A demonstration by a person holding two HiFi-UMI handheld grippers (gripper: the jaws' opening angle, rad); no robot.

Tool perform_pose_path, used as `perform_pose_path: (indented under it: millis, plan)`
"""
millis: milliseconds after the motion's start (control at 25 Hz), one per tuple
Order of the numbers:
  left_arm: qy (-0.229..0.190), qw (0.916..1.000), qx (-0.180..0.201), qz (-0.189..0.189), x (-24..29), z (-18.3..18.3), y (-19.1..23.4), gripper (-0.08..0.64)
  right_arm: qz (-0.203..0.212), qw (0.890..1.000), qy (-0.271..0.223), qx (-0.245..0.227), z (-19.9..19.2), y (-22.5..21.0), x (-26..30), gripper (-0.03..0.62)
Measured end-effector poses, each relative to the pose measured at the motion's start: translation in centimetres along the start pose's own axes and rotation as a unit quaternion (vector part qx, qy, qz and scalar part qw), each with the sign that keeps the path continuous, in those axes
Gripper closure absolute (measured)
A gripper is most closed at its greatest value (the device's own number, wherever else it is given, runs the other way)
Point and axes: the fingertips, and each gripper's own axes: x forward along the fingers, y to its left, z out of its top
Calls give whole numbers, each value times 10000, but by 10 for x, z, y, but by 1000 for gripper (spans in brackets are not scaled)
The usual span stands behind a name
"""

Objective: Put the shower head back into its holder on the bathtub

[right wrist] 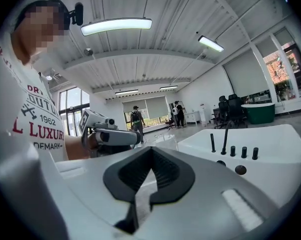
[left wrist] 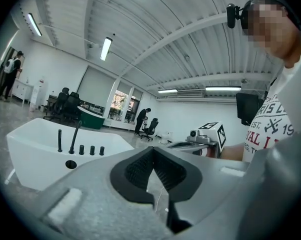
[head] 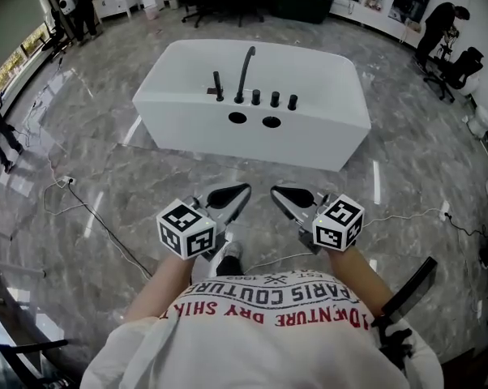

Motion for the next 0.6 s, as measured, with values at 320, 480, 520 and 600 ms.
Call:
perform_pose_path:
  millis: [320, 480, 520, 600]
  plan:
    - [116, 9999, 86, 51, 1, 0, -5, 559, 46, 9996, -197, 183, 6, -1, -1, 589]
    - [67, 9999, 56, 125, -2, 6, -6, 560, 90, 9995, -273, 154, 9, 1, -4, 589]
    - [56, 9999, 101, 118, -2, 8, -8, 560, 92, 9994, -299, 132, 11, 1, -5, 589]
    - [49, 9997, 204, 123, -1, 12, -13, 560, 93, 9994, -331, 69, 15, 3, -5, 591]
